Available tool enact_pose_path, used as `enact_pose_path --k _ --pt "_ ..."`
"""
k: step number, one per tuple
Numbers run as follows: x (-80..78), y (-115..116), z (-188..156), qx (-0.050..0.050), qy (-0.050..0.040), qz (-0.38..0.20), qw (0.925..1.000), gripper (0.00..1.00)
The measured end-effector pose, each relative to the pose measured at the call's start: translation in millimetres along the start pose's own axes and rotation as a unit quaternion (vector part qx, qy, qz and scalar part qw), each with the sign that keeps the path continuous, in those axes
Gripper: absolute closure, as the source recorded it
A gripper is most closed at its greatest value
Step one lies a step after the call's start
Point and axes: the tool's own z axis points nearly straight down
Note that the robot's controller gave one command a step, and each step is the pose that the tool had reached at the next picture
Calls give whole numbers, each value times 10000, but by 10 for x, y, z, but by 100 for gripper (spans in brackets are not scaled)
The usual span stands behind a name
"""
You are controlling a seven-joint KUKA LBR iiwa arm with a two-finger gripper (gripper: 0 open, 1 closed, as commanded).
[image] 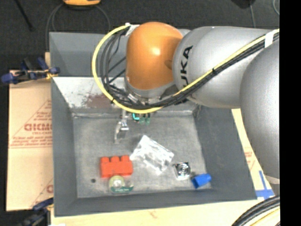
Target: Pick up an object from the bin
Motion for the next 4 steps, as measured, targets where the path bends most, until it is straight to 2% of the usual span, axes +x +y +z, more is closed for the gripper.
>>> enact_pose_path --k 1,2,3,4 --pt "434 -290 1023 -12 -78 -606 9981 0" --pt "601 -308 1015 -3 -25 210 9998 0" --pt "711 -404 1069 0 -19 991 9951 0" --pt "633 -375 1153 -15 -93 1767 9842 0"
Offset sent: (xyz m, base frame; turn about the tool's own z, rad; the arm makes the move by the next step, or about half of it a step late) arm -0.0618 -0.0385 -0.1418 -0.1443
